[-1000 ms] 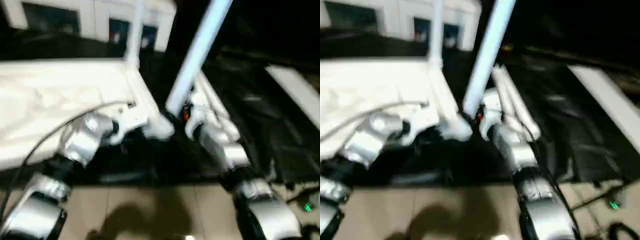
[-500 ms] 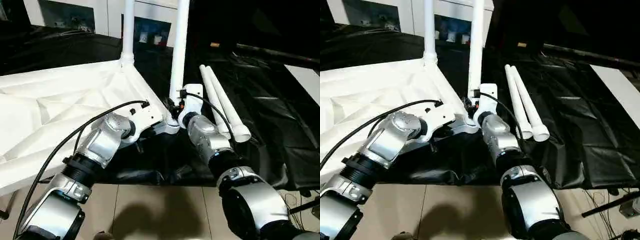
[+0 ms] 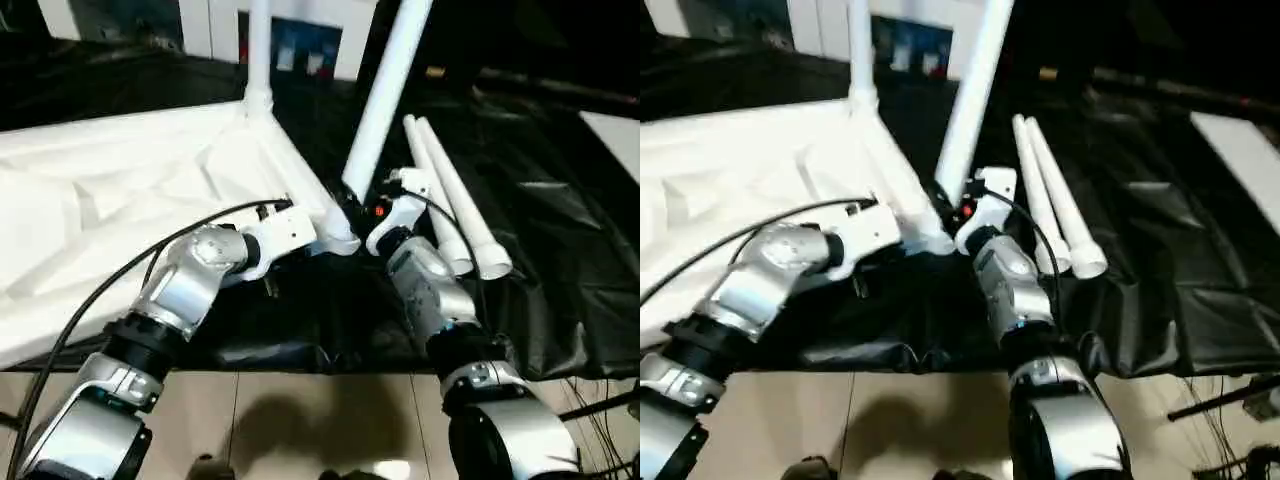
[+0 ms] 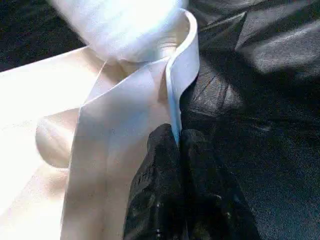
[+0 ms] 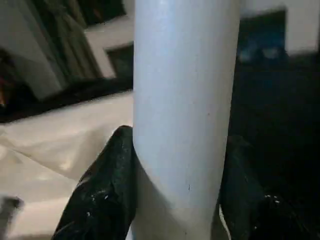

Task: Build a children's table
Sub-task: Insert table leg to table base

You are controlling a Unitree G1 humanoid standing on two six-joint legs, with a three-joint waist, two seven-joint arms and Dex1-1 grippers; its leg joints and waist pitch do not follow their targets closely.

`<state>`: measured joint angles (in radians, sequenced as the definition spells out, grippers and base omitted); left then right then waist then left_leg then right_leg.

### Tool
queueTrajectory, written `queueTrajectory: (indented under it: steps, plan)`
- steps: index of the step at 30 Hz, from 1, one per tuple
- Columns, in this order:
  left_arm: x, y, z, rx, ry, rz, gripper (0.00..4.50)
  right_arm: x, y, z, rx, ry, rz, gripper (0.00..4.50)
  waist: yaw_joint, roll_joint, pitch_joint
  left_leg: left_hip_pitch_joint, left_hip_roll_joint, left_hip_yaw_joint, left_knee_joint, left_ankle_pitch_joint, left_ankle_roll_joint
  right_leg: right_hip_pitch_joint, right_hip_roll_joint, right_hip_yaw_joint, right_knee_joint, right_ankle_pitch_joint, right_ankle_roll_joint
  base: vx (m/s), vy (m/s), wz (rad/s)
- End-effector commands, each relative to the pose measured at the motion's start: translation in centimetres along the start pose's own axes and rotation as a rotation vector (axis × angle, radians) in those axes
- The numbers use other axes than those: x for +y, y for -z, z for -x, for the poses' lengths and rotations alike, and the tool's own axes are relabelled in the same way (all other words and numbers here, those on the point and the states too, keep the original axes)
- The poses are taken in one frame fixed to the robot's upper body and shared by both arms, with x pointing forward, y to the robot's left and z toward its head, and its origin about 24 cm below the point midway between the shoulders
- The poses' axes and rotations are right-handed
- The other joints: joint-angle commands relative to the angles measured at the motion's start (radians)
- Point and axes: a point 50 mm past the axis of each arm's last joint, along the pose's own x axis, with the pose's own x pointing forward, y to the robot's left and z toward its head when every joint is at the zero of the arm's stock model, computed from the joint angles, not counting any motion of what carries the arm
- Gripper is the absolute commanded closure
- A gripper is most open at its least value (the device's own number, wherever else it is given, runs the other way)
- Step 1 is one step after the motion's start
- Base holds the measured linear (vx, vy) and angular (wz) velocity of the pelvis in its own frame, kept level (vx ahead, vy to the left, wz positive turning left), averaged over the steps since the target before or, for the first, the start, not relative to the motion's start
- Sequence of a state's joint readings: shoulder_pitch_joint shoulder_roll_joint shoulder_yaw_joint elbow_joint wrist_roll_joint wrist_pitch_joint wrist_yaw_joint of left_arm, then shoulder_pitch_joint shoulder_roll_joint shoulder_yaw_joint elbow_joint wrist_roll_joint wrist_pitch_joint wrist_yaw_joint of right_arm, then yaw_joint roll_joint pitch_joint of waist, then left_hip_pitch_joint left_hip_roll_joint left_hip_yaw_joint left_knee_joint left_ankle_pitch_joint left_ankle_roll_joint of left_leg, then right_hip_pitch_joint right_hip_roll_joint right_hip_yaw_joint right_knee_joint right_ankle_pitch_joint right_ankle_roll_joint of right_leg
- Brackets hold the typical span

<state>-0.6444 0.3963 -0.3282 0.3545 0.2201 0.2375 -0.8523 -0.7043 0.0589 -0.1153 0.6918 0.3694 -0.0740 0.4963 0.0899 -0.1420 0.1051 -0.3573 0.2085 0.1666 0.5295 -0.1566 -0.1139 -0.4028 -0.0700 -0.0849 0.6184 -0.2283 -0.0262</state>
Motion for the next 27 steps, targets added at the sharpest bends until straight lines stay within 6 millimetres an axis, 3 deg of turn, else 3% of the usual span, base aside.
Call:
queueTrajectory:
  steps: [1, 4, 5, 6, 8, 13, 14, 15, 17, 18, 20, 21, 22, 24, 27]
  plan:
    - [-1.1, 0.3, 0.2, -0.053, 0.049, 0.018, 3.93, -0.6, -2.2, 0.8, -0.073, -0.027, 0.036, 2.65, -0.002, 0.012, -0.093, 0.013, 0.021, 0.005, -0.019, 0.211, 0.161, 0.076, -0.065, 0.062, -0.019, 0.452, -0.252, 0.000, 0.000, 0.00]
    - [1.0, -2.1, 3.1, -0.259, -0.024, 0.109, 3.89, -0.7, -3.6, 2.0, -0.058, -0.083, 0.119, 2.65, -0.003, 0.011, -0.101, 0.023, 0.024, 0.005, -0.013, 0.238, 0.155, 0.074, -0.056, 0.070, -0.014, 0.460, -0.260, 0.000, 0.000, 0.00]
    - [1.3, -2.6, 3.5, -0.302, -0.027, 0.126, 3.60, -0.7, -3.6, 2.2, -0.047, -0.092, 0.137, 2.65, -0.002, 0.008, -0.102, 0.021, 0.019, 0.009, -0.013, 0.234, 0.144, 0.076, -0.052, 0.072, -0.014, 0.459, -0.261, 0.000, 0.000, 0.00]
    - [2.3, -4.2, 4.3, -0.416, -0.050, 0.189, 3.60, -0.8, -3.6, 2.6, -0.010, -0.116, 0.177, 2.65, -0.002, 0.001, -0.099, 0.018, 0.017, 0.010, -0.015, 0.204, 0.130, 0.076, -0.052, 0.072, -0.018, 0.421, -0.260, 0.000, 0.000, 0.00]
    - [3.1, -5.2, 4.8, -0.504, -0.072, 0.262, 3.42, -0.8, -3.3, 3.0, 0.028, -0.131, 0.206, 2.65, 0.003, 0.004, -0.098, 0.018, 0.018, 0.011, -0.015, 0.147, 0.105, 0.076, -0.056, 0.073, -0.024, 0.369, -0.262, 0.000, 0.000, 0.00]
    - [4.1, -6.5, 4.3, -0.620, -0.100, 0.462, 3.08, 0.2, -2.6, 3.9, 0.106, -0.186, 0.247, 2.65, 0.008, 0.000, -0.092, 0.011, 0.024, 0.007, -0.018, -0.013, 0.039, 0.075, -0.063, 0.076, -0.038, 0.155, -0.215, 0.000, 0.000, 0.00]
    - [3.9, -6.9, 3.6, -0.640, -0.091, 0.535, 3.08, 0.6, -2.3, 4.1, 0.124, -0.198, 0.245, 2.65, 0.006, -0.009, -0.092, 0.010, 0.024, 0.006, -0.018, -0.017, 0.036, 0.075, -0.062, 0.075, -0.039, 0.137, -0.208, 0.000, 0.000, 0.00]
    - [3.7, -7.2, 3.0, -0.647, -0.084, 0.591, 2.95, 0.9, -2.1, 4.2, 0.137, -0.202, 0.247, 2.65, 0.010, -0.002, -0.092, 0.015, 0.024, 0.008, -0.016, -0.035, 0.029, 0.068, -0.063, 0.075, -0.041, 0.110, -0.201, 0.000, 0.000, 0.00]
    - [3.2, -7.8, 2.4, -0.681, -0.047, 0.661, 2.80, 1.3, -1.7, 4.3, 0.153, -0.211, 0.250, 2.65, 0.010, 0.000, -0.091, 0.011, 0.027, 0.009, -0.016, -0.056, 0.017, 0.068, -0.063, 0.075, -0.044, 0.084, -0.196, 0.000, 0.000, 0.00]
    - [2.7, -8.4, 2.2, -0.728, 0.015, 0.712, 2.71, 1.6, -1.4, 4.3, 0.163, -0.209, 0.243, 2.65, 0.014, 0.007, -0.093, 0.012, 0.027, 0.007, -0.015, -0.069, 0.008, 0.068, -0.065, 0.074, -0.043, 0.069, -0.193, 0.000, 0.000, 0.00]
    - [2.2, -8.8, 2.3, -0.769, 0.083, 0.746, 2.69, 1.8, -1.3, 4.4, 0.163, -0.205, 0.235, 2.65, 0.015, 0.005, -0.095, 0.008, 0.026, 0.006, -0.015, -0.071, -0.001, 0.068, -0.061, 0.072, -0.042, 0.065, -0.184, 0.000, 0.000, 0.00]
    - [2.0, -9.0, 2.4, -0.786, 0.117, 0.760, 2.54, 1.9, -1.4, 4.4, 0.160, -0.204, 0.233, 2.65, 0.016, 0.011, -0.096, 0.011, 0.026, 0.006, -0.013, -0.071, -0.006, 0.064, -0.061, 0.072, -0.041, 0.083, -0.185, 0.000, 0.000, 0.00]
    - [1.9, -9.0, 2.4, -0.788, 0.125, 0.766, 2.32, 1.9, -1.4, 4.4, 0.160, -0.204, 0.234, 2.65, 0.017, 0.008, -0.097, 0.009, 0.025, 0.006, -0.012, -0.062, -0.004, 0.066, -0.058, 0.071, -0.039, 0.106, -0.186, 0.000, 0.000, 0.00]
    - [1.7, -9.1, 2.7, -0.818, 0.177, 0.802, 2.32, 1.9, -1.6, 4.5, 0.159, -0.196, 0.233, 2.65, 0.019, 0.016, -0.099, 0.010, 0.024, 0.007, -0.010, -0.055, -0.008, 0.065, -0.057, 0.071, -0.035, 0.134, -0.188, 0.000, 0.000, 0.00]
    - [1.5, -9.1, 3.1, -0.845, 0.227, 0.819, 2.05, 1.6, -2.0, 4.7, 0.147, -0.176, 0.224, 2.65, 0.025, 0.013, -0.101, 0.010, 0.022, 0.007, -0.008, -0.039, -0.009, 0.067, -0.054, 0.070, -0.032, 0.168, -0.192, 0.000, 0.000, 0.00]
